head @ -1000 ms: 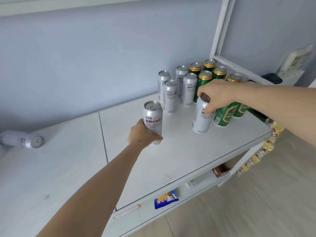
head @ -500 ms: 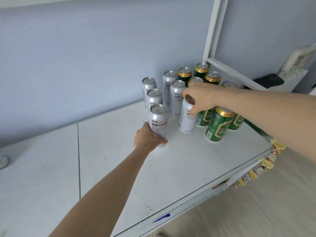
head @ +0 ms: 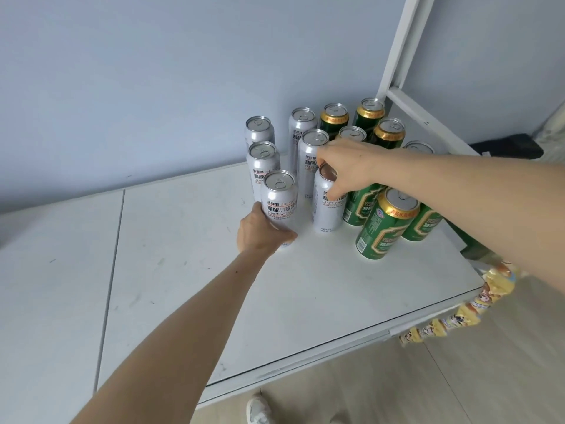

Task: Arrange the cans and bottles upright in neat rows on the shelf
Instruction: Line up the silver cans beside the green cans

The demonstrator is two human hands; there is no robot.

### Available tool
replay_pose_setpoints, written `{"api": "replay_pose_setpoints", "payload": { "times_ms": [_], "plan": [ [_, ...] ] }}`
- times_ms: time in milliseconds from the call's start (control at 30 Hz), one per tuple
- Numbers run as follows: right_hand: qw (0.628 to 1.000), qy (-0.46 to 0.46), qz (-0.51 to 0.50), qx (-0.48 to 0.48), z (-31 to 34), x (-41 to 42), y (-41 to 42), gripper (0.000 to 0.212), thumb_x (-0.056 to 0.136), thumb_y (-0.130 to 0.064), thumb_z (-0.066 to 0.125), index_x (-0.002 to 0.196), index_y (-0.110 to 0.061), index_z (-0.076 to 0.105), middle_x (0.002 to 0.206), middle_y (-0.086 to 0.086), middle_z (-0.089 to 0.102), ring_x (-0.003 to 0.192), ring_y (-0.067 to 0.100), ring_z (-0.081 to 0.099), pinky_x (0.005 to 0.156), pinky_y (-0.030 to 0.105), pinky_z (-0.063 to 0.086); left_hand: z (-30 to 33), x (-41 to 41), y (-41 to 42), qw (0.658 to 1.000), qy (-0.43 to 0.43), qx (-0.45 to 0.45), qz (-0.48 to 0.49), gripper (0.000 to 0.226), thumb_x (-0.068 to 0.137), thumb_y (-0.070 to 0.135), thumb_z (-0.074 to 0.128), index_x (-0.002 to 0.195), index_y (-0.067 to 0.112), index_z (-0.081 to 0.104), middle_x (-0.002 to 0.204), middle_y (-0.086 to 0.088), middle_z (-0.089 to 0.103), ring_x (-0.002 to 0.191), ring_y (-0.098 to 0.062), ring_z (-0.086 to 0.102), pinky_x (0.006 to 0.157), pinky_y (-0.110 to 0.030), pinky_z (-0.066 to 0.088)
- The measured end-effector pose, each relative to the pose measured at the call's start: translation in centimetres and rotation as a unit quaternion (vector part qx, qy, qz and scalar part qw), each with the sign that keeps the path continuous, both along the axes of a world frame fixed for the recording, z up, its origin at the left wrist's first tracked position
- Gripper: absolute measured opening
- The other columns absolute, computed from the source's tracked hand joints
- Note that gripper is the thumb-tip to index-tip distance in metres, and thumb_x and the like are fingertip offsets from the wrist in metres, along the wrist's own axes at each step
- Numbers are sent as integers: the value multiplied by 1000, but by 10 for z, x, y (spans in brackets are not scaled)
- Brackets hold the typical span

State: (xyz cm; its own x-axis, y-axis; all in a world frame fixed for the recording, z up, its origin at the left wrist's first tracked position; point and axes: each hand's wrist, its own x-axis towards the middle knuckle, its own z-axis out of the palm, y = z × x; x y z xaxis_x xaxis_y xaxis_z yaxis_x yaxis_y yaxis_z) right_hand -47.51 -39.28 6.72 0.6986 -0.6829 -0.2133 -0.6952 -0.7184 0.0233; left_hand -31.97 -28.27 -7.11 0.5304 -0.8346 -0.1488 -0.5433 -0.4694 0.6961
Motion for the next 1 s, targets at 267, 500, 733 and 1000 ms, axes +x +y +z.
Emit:
{"api": "replay_pose_setpoints", "payload": {
  "times_ms": [267, 500, 733, 1000],
  "plan": [
    [1000, -14, 25, -4, -9, -7, -14, 54, 68, -35, 79, 108, -7, 55, 101, 9, 54, 87, 29, 58, 69, 44, 53, -5, -10, -1, 999, 4, -15, 40, 63, 48, 33, 81, 101, 18, 50, 90, 5, 62, 86, -20, 59, 68, -37, 58],
    [999, -14, 37, 0, -11, -10, -17, 46, 73, -34, 76, 104, -4, 59, 97, 11, 57, 82, 30, 60, 59, 35, 45, -9, -7, 4, 999, 0, 4, 38, 73, 49, 45, 87, 106, 20, 49, 99, 5, 63, 94, -19, 58, 76, -40, 56],
    [999, -28, 19, 6, -14, -6, -19, 45, 70, -36, 77, 90, 1, 62, 81, 9, 55, 66, 24, 49, 53, 31, 36, -6, -8, 8, 999, -30, 36, 27, 76, 55, 46, 87, 112, 19, 44, 102, 4, 60, 95, -21, 54, 79, -40, 53],
    [999, -11, 42, -5, -12, -9, -16, 52, 71, -47, 78, 92, -3, 60, 85, 12, 62, 68, 25, 54, 52, 30, 39, -2, 1, 19, 999, -26, 34, 6, 78, 54, 43, 87, 116, 25, 43, 120, 14, 56, 112, -14, 57, 85, -43, 53]
  ]
}}
